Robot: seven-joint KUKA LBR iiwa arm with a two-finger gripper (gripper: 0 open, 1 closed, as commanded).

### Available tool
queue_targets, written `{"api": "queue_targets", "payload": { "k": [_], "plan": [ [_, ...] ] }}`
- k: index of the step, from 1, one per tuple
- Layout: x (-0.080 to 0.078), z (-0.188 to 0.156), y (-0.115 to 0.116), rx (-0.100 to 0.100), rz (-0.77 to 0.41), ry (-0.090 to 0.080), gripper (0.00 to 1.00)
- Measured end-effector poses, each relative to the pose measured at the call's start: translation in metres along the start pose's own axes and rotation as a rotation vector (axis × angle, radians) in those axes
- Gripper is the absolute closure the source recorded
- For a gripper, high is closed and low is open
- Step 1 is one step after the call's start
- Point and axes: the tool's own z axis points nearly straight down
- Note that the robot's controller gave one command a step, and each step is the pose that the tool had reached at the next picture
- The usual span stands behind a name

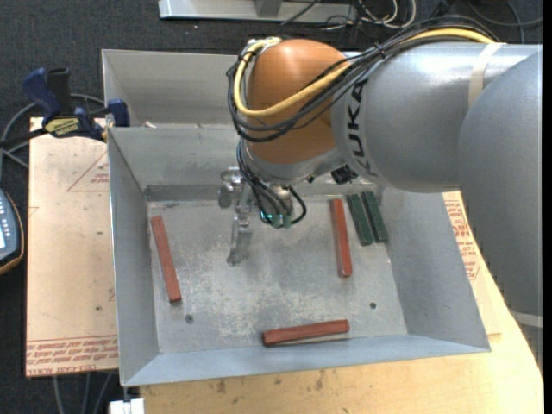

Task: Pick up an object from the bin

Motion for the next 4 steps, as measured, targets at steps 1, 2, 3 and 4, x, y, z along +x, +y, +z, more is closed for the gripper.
{"api": "queue_targets", "payload": {
  "k": [1,2,3,4],
  "plan": [
    [0.009,0.035,-0.044,0.002,-0.031,-0.003,0.0],
    [-0.016,0.008,-0.118,0.004,-0.081,-0.013,0.0],
    [0.025,0.0,-0.211,0.003,0.032,-0.006,0.0],
    [0.008,0.069,-0.229,0.001,-0.741,-0.006,0.0]
  ]
}}
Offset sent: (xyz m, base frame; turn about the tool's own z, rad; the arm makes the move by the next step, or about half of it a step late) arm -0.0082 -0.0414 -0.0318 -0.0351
